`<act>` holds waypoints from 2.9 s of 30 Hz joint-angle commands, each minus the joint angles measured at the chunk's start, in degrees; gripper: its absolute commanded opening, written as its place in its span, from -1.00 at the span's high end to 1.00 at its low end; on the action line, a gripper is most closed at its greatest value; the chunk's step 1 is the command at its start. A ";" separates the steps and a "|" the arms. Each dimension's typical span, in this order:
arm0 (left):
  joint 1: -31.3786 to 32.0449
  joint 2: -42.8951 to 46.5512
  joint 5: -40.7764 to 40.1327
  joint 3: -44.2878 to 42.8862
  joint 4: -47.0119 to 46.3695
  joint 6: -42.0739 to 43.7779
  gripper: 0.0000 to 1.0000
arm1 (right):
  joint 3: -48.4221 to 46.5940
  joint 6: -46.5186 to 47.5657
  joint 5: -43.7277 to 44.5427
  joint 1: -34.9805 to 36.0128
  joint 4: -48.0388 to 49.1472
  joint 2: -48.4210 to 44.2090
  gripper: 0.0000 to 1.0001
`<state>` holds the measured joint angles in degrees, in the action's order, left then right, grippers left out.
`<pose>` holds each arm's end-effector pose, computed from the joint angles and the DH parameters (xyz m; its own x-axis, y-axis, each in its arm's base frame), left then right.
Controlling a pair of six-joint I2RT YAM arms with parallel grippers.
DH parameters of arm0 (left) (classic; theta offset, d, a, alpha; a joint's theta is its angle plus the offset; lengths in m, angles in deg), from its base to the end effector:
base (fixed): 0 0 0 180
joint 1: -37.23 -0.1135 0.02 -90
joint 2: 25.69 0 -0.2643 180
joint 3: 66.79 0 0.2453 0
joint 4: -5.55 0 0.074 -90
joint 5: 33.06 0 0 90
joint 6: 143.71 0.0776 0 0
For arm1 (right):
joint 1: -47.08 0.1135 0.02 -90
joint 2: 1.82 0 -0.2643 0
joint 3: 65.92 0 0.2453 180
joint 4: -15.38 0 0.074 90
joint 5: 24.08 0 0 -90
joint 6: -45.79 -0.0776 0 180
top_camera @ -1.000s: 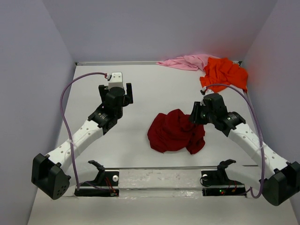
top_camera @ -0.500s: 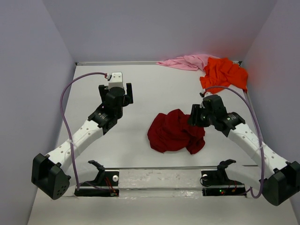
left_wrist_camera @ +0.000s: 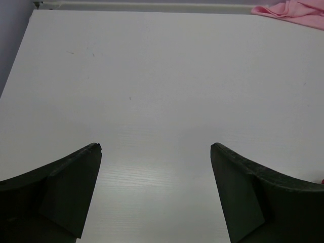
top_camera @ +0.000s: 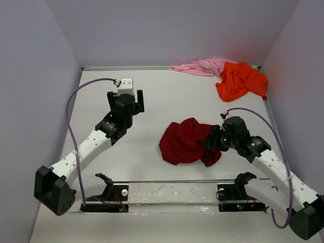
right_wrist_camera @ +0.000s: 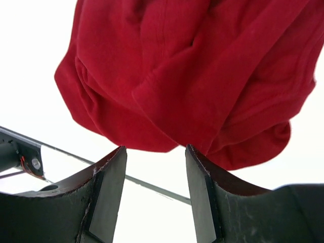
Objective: Fold and stack the t-shirts
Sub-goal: Flatten out the crumpled T-shirt at the center of the board.
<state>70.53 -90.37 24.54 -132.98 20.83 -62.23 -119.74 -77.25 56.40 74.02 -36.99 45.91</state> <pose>0.2633 -0.1232 0.3257 -0.2010 -0.0176 -0.9794 -0.0012 0.9998 -0.0178 0.1637 0.0976 0.2263 -0.8393 0.1766 -0.5142 -0.1087 0.8721 0.4770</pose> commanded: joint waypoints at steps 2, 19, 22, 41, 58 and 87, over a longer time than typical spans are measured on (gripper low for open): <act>-0.08 0.35 0.59 -1.49 -1.21 -0.63 -0.98 | 2.30 -3.78 -0.42 1.19 0.60 -2.02 -0.11; 0.01 0.79 1.29 -1.49 0.10 -1.07 -0.98 | 2.22 -4.84 6.88 3.30 1.39 2.37 -0.27; -0.08 0.70 1.38 -1.49 0.10 -1.07 -0.98 | 0.90 -3.79 7.41 3.82 1.92 4.48 -0.29; -0.08 0.70 1.64 -1.49 0.10 -0.98 -0.98 | -3.06 1.04 11.28 3.82 3.50 12.39 0.00; -0.08 0.61 1.55 -1.41 0.10 -1.07 -0.98 | -8.14 3.15 11.89 3.82 4.64 15.73 1.00; -0.08 0.70 1.82 -1.49 0.10 -1.07 -0.98 | -20.54 8.86 9.17 4.35 4.56 26.02 -0.36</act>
<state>70.53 -90.40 26.51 -132.98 21.77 -63.25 -137.42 -69.90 65.05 77.91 -31.49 74.02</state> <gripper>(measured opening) 0.989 0.678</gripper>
